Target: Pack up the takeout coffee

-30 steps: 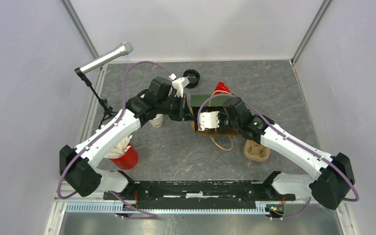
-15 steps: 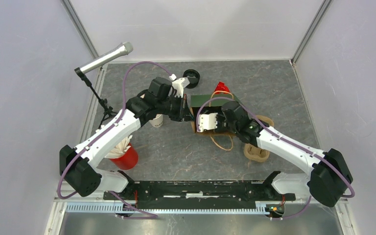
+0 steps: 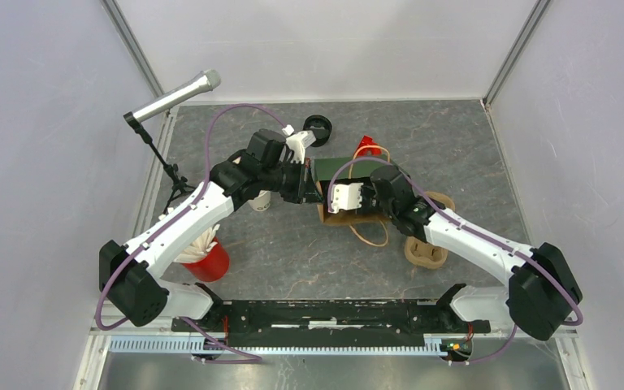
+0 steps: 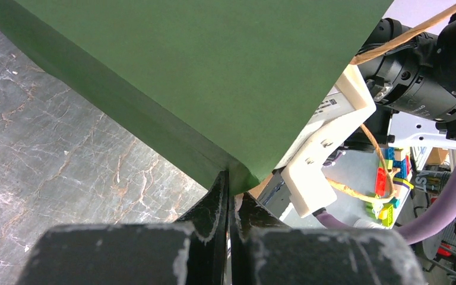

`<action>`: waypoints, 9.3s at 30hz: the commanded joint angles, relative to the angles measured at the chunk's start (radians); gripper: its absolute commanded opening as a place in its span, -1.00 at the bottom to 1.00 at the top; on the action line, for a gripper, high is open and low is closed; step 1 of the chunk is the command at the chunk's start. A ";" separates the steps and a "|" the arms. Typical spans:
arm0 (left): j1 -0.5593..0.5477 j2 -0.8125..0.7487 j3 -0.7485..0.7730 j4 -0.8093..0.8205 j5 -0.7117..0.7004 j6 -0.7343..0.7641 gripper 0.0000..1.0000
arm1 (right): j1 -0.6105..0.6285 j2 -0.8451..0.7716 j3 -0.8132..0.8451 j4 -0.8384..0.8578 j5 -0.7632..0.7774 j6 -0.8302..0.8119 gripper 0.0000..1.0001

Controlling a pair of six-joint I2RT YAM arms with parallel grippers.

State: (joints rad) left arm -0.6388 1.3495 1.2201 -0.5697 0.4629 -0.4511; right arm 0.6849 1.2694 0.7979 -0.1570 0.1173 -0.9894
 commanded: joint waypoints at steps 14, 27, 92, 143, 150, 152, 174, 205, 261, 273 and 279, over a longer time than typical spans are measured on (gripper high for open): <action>0.000 -0.002 0.010 0.013 0.055 -0.032 -0.95 | -0.036 0.035 0.003 0.071 0.000 0.000 -0.63; 0.001 0.006 0.033 0.005 0.033 -0.035 -0.95 | -0.036 0.013 0.029 0.009 -0.038 0.013 -0.62; 0.038 0.150 0.385 -0.345 -0.050 -0.219 -0.91 | -0.035 -0.384 0.226 -0.027 0.113 0.491 -0.48; 0.134 -0.067 0.692 -0.952 -0.884 -0.061 1.00 | -0.035 -0.435 0.294 -0.140 0.020 0.954 0.96; 0.386 -0.133 0.517 -0.990 -0.904 -0.040 0.97 | -0.035 -0.462 0.234 -0.118 0.000 0.968 0.96; 0.506 -0.099 0.516 -0.989 -0.852 -0.053 0.84 | -0.035 -0.464 0.224 -0.115 0.013 0.961 0.95; 0.564 -0.241 0.173 -0.805 -0.768 -0.224 -0.23 | -0.035 -0.456 0.208 -0.146 0.054 0.896 0.96; 0.564 -0.302 0.604 -0.988 -0.829 0.078 -0.73 | -0.035 -0.408 0.284 -0.164 0.045 0.833 0.96; 0.502 -0.322 0.214 0.343 -0.128 -0.468 -0.70 | -0.035 -0.476 0.300 -0.109 0.133 0.828 0.96; 0.184 -0.063 0.254 0.477 -0.390 -0.401 -0.65 | -0.035 -0.508 0.278 -0.115 0.166 0.825 0.96; 0.146 -0.004 0.174 0.582 -0.415 -0.420 -0.63 | -0.034 -0.520 0.274 -0.120 0.182 0.818 0.96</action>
State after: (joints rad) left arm -0.4770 1.3350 1.4292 -0.1329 0.1024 -0.8478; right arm 0.6525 0.7670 1.0782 -0.3038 0.2714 -0.1616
